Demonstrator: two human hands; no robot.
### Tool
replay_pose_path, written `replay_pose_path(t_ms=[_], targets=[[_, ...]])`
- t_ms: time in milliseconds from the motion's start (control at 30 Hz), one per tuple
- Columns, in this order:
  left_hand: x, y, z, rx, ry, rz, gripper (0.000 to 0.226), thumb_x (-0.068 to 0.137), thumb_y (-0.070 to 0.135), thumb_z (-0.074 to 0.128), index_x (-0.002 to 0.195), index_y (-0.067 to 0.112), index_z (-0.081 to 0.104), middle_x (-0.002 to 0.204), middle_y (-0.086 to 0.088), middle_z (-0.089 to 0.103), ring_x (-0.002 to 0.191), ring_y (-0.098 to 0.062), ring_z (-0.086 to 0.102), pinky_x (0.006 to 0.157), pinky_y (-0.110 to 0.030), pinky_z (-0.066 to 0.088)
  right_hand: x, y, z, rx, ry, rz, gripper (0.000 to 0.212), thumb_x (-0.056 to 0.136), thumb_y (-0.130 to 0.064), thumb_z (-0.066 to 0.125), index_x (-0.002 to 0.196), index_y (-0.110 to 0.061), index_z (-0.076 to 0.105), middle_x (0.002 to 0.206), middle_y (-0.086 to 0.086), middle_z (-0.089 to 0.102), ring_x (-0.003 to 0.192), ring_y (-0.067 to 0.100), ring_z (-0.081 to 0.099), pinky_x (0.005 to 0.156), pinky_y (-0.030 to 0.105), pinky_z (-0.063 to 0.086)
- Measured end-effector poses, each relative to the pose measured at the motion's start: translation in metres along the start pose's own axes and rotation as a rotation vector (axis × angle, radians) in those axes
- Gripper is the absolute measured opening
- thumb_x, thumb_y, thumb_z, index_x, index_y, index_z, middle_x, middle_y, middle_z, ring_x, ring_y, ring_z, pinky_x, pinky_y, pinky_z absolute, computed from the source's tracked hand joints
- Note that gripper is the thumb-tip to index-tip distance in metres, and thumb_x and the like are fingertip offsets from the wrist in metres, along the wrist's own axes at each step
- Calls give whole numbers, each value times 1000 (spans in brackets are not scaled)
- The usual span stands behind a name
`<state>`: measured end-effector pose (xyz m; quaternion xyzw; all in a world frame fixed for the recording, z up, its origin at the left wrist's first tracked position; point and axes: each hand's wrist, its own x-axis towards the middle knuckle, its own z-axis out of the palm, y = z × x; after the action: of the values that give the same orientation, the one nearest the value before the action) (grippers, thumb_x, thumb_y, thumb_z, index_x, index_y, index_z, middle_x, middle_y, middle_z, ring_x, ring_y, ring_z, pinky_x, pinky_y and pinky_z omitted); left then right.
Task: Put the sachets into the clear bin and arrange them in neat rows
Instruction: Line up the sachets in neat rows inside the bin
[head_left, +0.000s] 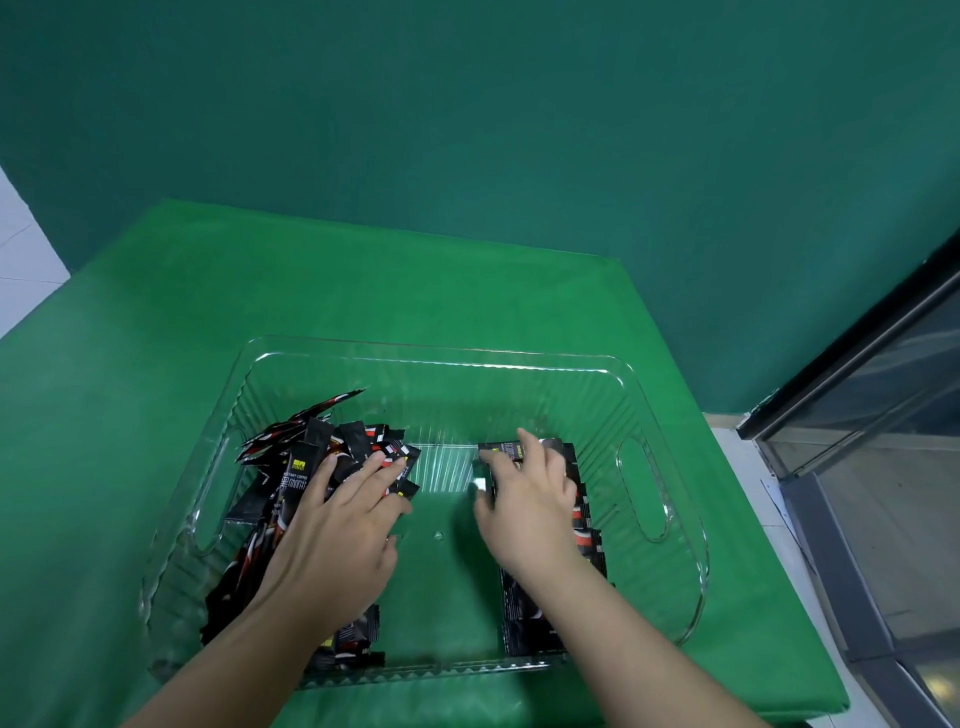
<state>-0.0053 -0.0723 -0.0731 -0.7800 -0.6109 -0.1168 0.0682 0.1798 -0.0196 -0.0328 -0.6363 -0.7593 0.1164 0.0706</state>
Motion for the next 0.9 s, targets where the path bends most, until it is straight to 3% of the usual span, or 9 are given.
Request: replay_pose_path(t_ms=[167,433,533,633,700,900], targets=[[0,1,1,-5,21,1,25,61,26,60,85,28,69,124,-2,64,120,-21,58,104,-46,22,1,-7,10,-149,-256,15,64,95,-53,37,150,-36,9,157,6,-18,143,31,-18,114,49,-9],[1,1,0,0,-7,-8,26,62,26,59,86,28,69,122,-3,65,119,-21,58,105,-46,22,5,2,11,-104,-281,108,65,96,-53,32,151,-33,3,158,7,-15,143,33,-16,114,52,-9],[1,1,-1,-2,-16,-11,26,62,26,59,86,28,70,123,-3,65,119,-21,58,105,-47,22,4,-1,8,-14,-159,8,60,97,-45,39,150,-32,14,159,5,-1,145,26,-7,115,49,-4],[1,1,-1,-5,-27,-13,25,62,26,59,85,27,69,125,-5,64,120,-21,58,104,-47,23,7,-11,5,99,-49,-174,48,98,-34,44,144,-26,33,151,-2,30,140,16,20,113,38,14],[1,0,-1,-2,-34,-21,25,62,26,58,84,27,70,129,-7,61,122,-22,56,105,-47,22,13,-20,6,217,-66,-200,42,98,-28,47,139,-21,43,140,-2,47,131,16,33,109,33,25],[1,0,0,28,-21,-58,38,71,31,37,83,25,72,135,-11,55,133,-25,41,106,-46,24,30,-36,21,158,-168,-246,39,93,-28,57,130,-19,52,131,0,54,123,22,40,102,35,34]])
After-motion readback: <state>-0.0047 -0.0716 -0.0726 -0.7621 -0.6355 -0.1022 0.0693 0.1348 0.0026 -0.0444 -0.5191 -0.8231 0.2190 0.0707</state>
